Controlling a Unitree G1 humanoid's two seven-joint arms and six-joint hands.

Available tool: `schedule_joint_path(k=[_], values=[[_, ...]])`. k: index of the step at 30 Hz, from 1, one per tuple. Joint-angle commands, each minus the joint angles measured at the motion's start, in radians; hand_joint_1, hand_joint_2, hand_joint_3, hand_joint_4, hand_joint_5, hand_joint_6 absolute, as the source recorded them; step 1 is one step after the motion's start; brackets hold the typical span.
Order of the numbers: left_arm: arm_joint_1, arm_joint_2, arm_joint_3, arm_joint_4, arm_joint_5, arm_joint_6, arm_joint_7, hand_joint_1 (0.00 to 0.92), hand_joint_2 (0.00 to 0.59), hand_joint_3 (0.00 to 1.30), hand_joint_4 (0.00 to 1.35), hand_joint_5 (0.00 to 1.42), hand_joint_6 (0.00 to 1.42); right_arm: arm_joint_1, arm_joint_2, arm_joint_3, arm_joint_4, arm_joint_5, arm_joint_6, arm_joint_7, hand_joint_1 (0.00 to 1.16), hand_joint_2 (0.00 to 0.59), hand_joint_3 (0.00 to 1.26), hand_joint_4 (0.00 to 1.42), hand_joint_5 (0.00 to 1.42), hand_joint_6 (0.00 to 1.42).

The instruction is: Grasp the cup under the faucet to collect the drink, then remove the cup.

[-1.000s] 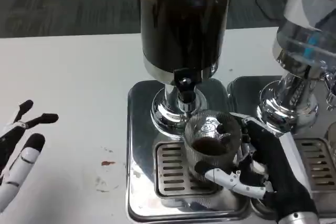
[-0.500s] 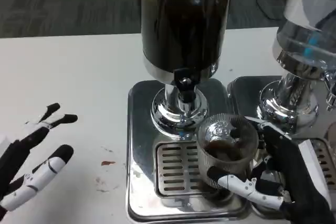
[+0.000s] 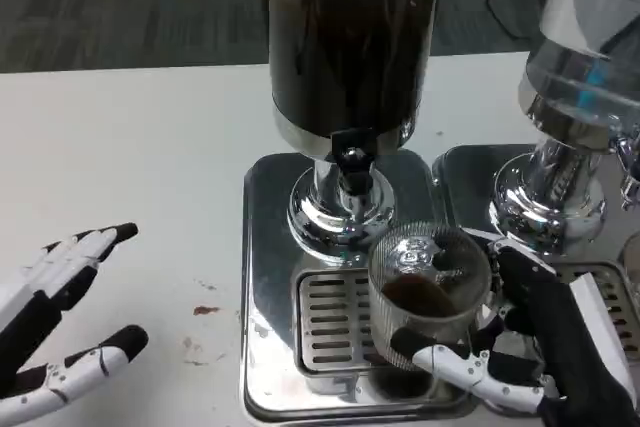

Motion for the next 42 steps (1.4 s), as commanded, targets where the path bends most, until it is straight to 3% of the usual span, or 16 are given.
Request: schedule_joint_path(k=[1, 22, 29, 36, 42], values=[[0.015, 0.017, 0.0, -0.009, 0.004, -0.047, 0.026, 0.0, 0.223, 0.02, 0.0, 0.0, 0.0, 0.005, 0.0, -0.012, -0.054, 0.029, -0.026, 0.001, 1.03, 0.149, 0.44, 0.54, 0.81, 1.07], [0.17, 0.085, 0.078, -0.147, -0.097, -0.074, -0.037, 0.0, 0.246, 0.02, 0.0, 0.0, 0.0, 0.133, -0.025, 0.003, -0.238, 0.072, 0.0, 0.08, 1.02, 0.147, 0.45, 0.55, 0.82, 1.08], [0.262, 0.066, 0.124, -0.217, -0.123, -0.054, -0.065, 0.0, 0.258, 0.0, 0.0, 0.0, 0.0, 0.152, -0.044, -0.012, -0.274, 0.11, 0.025, 0.119, 1.01, 0.15, 0.45, 0.55, 0.83, 1.09], [0.277, 0.035, 0.124, -0.245, -0.117, -0.024, -0.062, 0.0, 0.265, 0.0, 0.0, 0.0, 0.0, 0.171, -0.039, -0.021, -0.291, 0.13, 0.022, 0.127, 1.01, 0.148, 0.46, 0.56, 0.83, 1.09], [0.278, 0.015, 0.116, -0.304, -0.098, 0.015, -0.065, 0.0, 0.266, 0.0, 0.0, 0.0, 0.0, 0.153, -0.058, -0.063, -0.285, 0.164, 0.022, 0.144, 1.01, 0.147, 0.46, 0.56, 0.83, 1.09]])
